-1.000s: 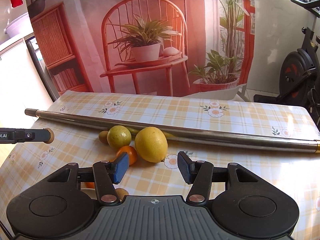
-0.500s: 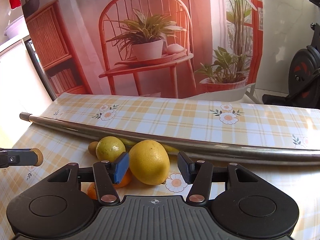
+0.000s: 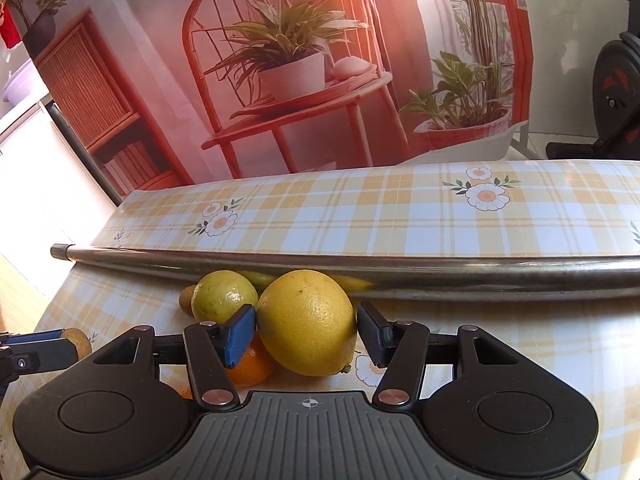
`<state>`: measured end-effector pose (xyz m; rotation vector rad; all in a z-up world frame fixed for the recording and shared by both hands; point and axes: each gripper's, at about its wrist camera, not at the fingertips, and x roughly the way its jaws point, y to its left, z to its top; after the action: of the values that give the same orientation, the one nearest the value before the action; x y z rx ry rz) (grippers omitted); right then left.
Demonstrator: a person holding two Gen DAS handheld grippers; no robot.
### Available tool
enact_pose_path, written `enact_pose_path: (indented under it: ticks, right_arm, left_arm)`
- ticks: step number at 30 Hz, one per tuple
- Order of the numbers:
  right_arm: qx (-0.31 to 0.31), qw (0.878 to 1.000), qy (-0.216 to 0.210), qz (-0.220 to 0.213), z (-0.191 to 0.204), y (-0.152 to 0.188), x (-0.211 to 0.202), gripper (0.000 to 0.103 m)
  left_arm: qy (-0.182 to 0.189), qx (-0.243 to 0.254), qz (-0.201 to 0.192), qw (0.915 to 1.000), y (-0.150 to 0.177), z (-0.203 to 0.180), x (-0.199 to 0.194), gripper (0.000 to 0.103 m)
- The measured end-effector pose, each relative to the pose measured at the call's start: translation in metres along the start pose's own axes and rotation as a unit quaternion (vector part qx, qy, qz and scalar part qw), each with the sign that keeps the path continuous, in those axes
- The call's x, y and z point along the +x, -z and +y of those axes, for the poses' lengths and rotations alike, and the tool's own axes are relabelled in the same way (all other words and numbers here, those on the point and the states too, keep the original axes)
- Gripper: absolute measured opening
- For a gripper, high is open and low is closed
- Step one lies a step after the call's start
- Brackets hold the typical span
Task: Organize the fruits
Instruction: 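Grasp the large yellow grapefruit with the right gripper while the left holds the kiwi, then lower the kiwi and grapefruit onto the plate and open both grippers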
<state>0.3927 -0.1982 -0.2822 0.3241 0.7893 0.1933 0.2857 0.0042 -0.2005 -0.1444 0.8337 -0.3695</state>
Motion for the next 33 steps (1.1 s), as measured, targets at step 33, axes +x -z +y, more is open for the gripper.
enact_pose_path:
  ticks: [33]
  right_arm:
    - [0.046, 0.998, -0.014, -0.03, 0.028, 0.068, -0.114, 0.051]
  left_arm:
    - [0.037, 0.077, -0.009, 0.9963, 0.041, -0.03, -0.026, 0.029]
